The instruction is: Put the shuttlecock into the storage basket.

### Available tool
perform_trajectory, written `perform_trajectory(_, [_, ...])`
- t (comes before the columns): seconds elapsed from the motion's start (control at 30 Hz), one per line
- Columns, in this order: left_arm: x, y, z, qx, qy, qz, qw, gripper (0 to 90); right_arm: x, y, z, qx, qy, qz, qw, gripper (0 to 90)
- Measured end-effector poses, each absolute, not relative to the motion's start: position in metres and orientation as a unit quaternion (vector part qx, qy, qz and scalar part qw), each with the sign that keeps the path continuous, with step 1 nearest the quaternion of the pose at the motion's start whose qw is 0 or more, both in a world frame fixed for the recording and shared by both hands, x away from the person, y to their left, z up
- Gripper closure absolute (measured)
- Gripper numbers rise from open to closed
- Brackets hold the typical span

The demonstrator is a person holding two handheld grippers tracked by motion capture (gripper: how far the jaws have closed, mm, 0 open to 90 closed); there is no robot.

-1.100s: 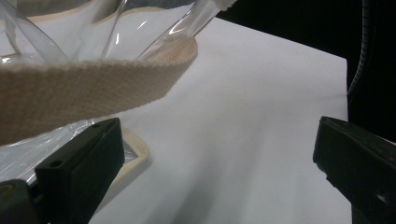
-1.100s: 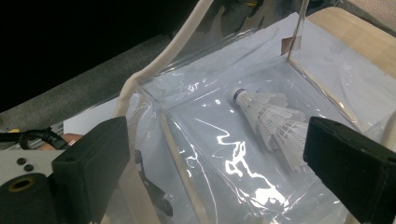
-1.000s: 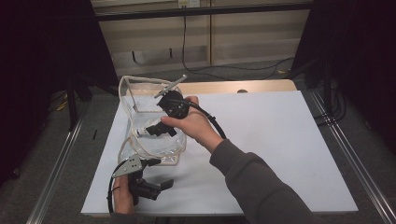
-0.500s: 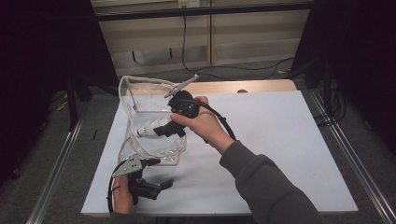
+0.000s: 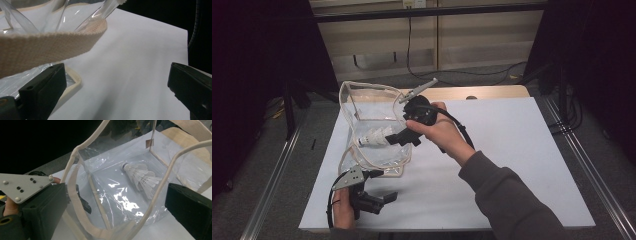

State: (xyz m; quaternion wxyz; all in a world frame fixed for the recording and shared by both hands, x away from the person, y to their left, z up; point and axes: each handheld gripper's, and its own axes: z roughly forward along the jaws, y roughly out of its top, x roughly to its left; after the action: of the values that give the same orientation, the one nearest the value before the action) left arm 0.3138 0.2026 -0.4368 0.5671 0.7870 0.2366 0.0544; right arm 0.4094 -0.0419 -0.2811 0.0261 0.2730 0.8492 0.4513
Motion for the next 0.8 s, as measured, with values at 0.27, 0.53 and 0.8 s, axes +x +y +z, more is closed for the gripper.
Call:
perform_trajectory(0.27, [0.314,0.202,-0.437,0.787,0.237,0.056,0.567,2.2,0.404,-0.052,-0.284,0.267,0.849,0.456,0.022,3.7])
perform_trajectory(0.53, [0.314,0.202,-0.437,0.786,0.238,0.055,0.567,2.2,0.4,-0.06,-0.291,0.266,0.85,0.454,0.019,3.8])
perform_trajectory(0.8, [0.316,0.201,-0.437,0.788,0.237,0.056,0.565,2.2,0.396,-0.072,-0.292,0.266,0.848,0.458,0.024,3.8])
